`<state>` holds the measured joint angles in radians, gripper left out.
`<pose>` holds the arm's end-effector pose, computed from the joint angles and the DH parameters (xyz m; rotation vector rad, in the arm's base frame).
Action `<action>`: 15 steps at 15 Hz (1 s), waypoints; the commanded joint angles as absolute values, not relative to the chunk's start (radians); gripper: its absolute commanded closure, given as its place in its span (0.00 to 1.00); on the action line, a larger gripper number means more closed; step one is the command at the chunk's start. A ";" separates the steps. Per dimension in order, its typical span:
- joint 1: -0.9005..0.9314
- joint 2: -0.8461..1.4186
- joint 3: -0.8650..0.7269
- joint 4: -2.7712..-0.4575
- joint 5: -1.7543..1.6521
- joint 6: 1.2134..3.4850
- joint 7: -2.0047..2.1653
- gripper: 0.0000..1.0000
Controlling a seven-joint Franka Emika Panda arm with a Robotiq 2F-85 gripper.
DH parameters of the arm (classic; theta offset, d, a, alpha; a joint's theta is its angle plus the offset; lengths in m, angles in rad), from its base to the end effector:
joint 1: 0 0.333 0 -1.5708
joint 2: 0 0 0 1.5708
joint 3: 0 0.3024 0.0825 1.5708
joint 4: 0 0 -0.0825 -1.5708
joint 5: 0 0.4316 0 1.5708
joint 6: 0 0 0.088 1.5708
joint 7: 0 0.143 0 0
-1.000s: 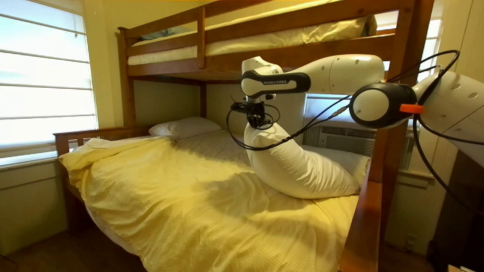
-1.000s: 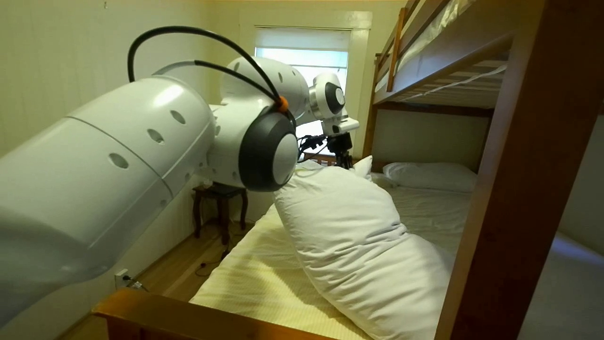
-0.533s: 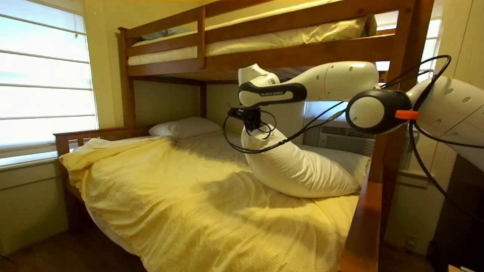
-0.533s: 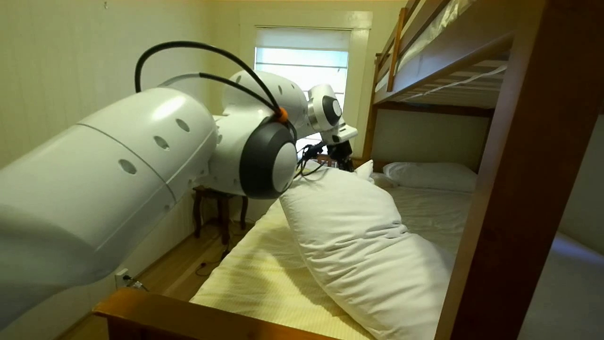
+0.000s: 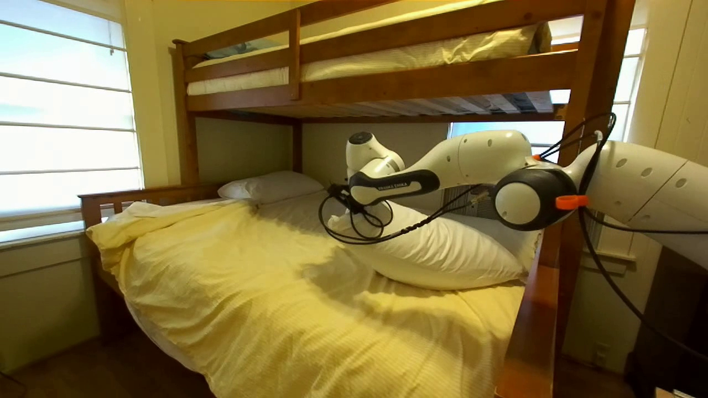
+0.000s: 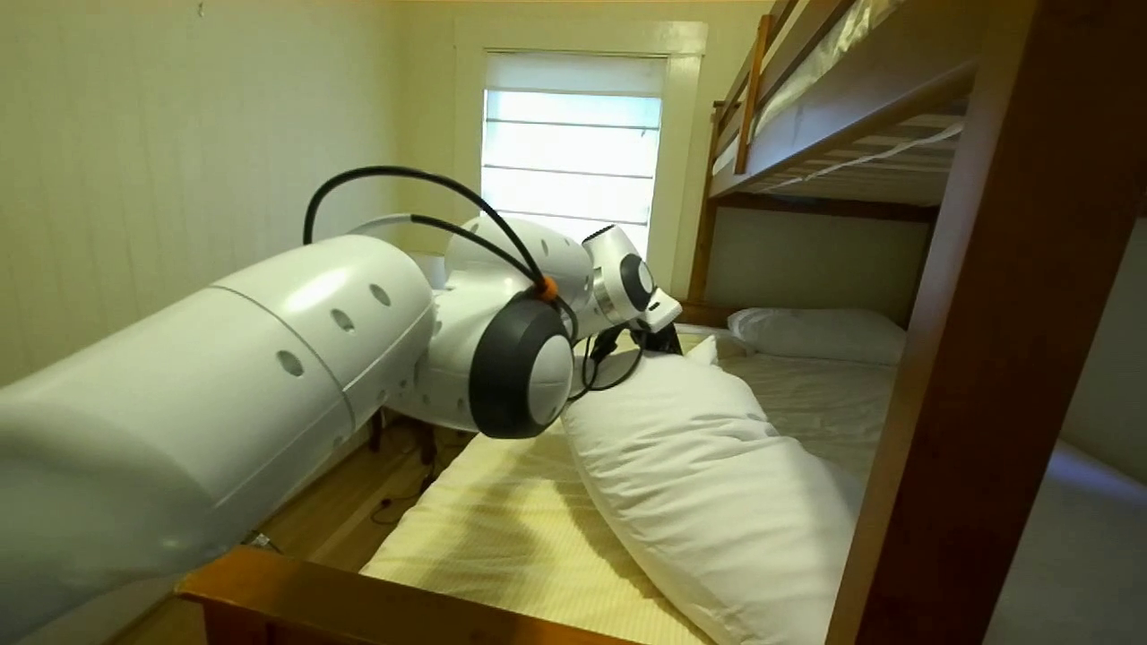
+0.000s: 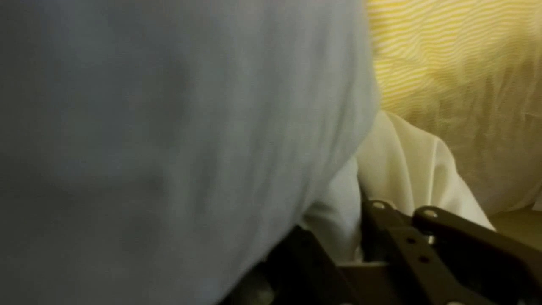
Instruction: Move the pillow to the right
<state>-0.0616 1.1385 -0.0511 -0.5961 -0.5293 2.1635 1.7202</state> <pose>0.8834 -0.1096 0.3138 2.0340 -2.0691 1.0231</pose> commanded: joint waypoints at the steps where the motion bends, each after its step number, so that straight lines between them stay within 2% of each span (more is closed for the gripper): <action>1: -0.080 1.169 -0.053 -0.561 -0.502 2.120 1.766 0.58; 10: -0.099 1.030 0.034 -0.492 -0.390 2.118 1.746 0.03; 15: -0.108 0.985 0.082 -0.475 -0.355 2.127 1.720 0.00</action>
